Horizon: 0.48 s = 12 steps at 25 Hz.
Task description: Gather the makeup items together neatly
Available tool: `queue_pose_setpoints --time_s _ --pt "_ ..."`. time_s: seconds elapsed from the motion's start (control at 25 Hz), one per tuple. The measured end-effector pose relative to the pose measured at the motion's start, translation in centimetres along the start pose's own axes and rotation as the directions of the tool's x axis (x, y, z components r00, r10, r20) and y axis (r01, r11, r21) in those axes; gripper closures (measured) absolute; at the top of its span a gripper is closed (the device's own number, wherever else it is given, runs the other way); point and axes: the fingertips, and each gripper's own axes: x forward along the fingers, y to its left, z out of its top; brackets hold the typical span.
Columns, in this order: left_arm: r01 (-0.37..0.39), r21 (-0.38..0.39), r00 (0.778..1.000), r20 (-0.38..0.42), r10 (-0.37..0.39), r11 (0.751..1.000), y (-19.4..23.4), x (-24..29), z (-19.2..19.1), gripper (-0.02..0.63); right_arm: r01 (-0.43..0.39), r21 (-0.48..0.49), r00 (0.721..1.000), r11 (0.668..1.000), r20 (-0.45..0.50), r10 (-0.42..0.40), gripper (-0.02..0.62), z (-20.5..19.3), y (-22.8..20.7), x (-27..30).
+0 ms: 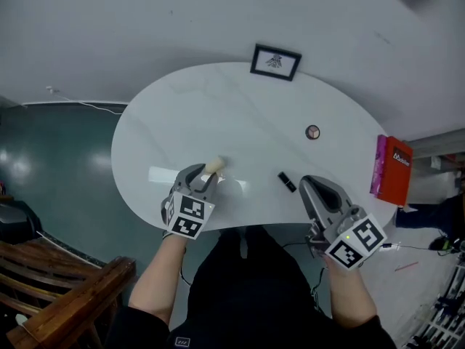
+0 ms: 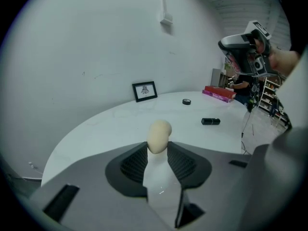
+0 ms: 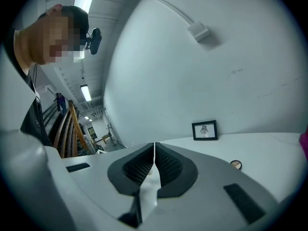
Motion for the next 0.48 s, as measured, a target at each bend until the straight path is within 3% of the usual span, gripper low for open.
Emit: queue_pose_setpoints --time_s 0.2,0.48 --pt "0.021 0.051 0.999 -0.049 -0.019 0.998 0.8 2.0 1.6 0.474 0.012 -0.007 1.0 1.0 0.012 -0.012 0.56 0.9 -1.0 -0.1" --pt "0.022 0.062 0.992 -0.127 -0.014 0.998 1.2 6.1 4.0 0.474 -0.012 0.038 1.0 0.999 0.026 0.011 0.56 2.4 -5.8 0.4"
